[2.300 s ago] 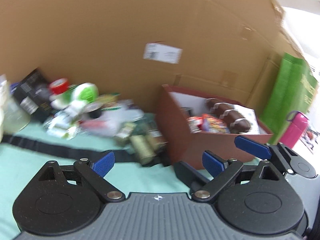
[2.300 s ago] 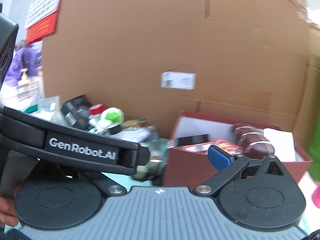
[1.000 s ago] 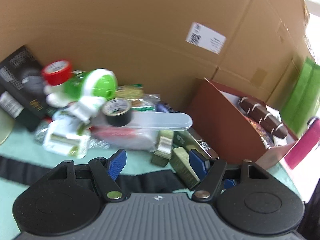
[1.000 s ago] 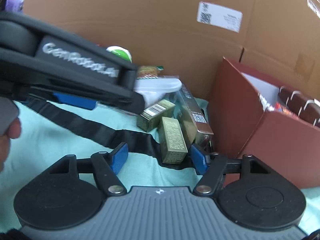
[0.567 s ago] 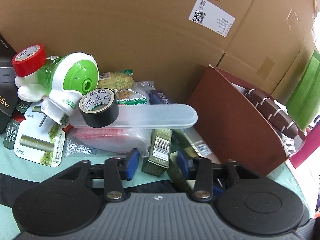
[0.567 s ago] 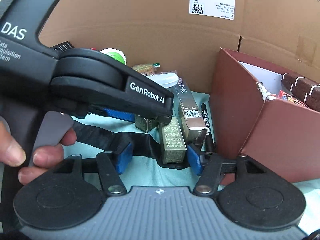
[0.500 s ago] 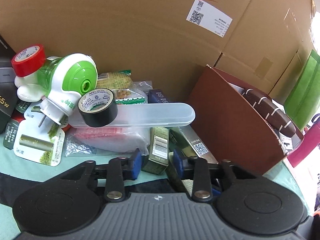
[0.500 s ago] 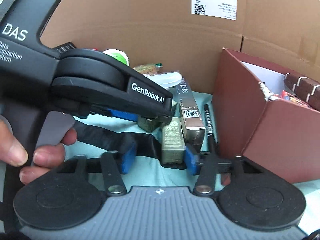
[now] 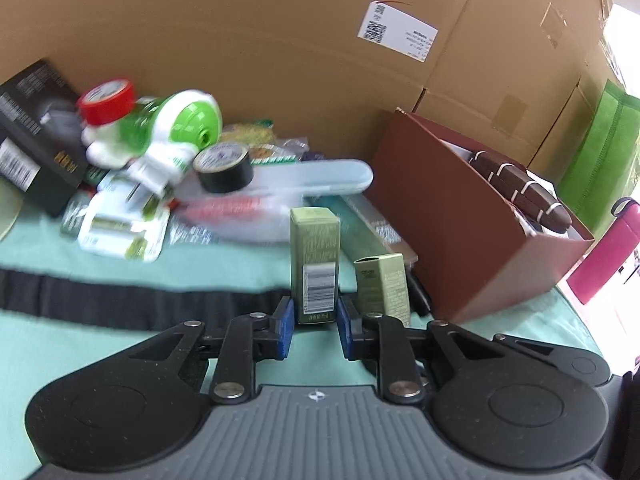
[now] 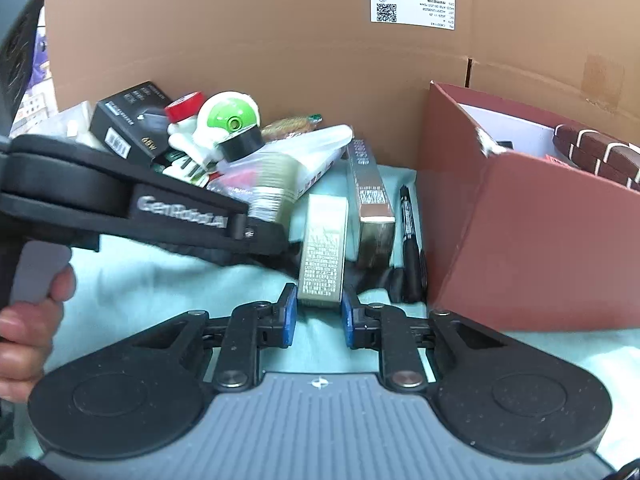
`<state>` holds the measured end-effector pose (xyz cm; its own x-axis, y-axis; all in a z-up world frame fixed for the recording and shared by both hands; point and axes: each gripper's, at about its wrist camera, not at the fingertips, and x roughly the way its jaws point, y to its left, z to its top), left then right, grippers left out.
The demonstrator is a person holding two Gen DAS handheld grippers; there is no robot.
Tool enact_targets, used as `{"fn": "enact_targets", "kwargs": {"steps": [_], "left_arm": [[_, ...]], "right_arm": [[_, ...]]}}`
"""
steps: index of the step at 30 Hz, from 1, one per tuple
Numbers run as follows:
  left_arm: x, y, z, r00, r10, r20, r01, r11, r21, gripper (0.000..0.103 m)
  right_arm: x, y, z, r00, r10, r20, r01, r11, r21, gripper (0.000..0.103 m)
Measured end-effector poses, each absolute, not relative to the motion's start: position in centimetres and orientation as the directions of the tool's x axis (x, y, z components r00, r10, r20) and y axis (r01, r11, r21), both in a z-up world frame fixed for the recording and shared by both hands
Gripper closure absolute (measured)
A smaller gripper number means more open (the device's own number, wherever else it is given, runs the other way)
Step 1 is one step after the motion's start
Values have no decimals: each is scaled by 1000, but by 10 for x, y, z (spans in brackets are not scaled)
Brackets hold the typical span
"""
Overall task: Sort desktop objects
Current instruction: 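Close the left gripper on a green barcode box while the right grasps a pale box, then carry both small boxes into the red shoebox and open both grippers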
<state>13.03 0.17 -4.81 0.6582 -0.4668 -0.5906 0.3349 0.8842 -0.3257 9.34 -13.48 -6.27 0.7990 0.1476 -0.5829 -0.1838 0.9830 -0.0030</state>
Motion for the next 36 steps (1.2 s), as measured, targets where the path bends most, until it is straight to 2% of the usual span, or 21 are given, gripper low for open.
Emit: {"fn": "enact_targets", "kwargs": {"steps": [8, 15, 16, 19, 22, 27, 29, 31, 32, 36], "left_arm": [[79, 30, -51, 675, -439, -593, 249, 892, -377, 80], [40, 32, -42, 681, -417, -602, 232, 903, -362, 81], [41, 30, -42, 687, -412, -599, 227, 904, -361, 80], [50, 26, -43, 691, -390, -608, 206, 913, -352, 68], [59, 21, -46, 684, -378, -624, 196, 919, -342, 64], [65, 12, -49, 683, -352, -640, 198, 932, -302, 50], [66, 10, -48, 684, -347, -641, 199, 935, -294, 51], [66, 8, -48, 683, -351, -641, 213, 935, -285, 59], [66, 7, -49, 678, -354, -644, 219, 934, -283, 70], [69, 2, -49, 671, -352, -653, 226, 935, -272, 71]], "right_arm": [[49, -134, -56, 770, 211, -602, -264, 965, 1, 82], [13, -131, -48, 754, 241, -611, -331, 943, -37, 81], [11, -131, -48, 751, 244, -613, -335, 942, -36, 81], [9, -130, -48, 757, 243, -607, -330, 943, -34, 80], [11, -130, -47, 761, 241, -602, -328, 944, -37, 80], [17, -132, -48, 759, 238, -606, -322, 946, -33, 79], [19, -131, -49, 755, 240, -610, -323, 946, -29, 79], [21, -131, -49, 752, 241, -613, -325, 945, -26, 79], [22, -131, -50, 750, 242, -616, -324, 946, -24, 79], [26, -132, -49, 743, 248, -621, -324, 946, -10, 79]]}}
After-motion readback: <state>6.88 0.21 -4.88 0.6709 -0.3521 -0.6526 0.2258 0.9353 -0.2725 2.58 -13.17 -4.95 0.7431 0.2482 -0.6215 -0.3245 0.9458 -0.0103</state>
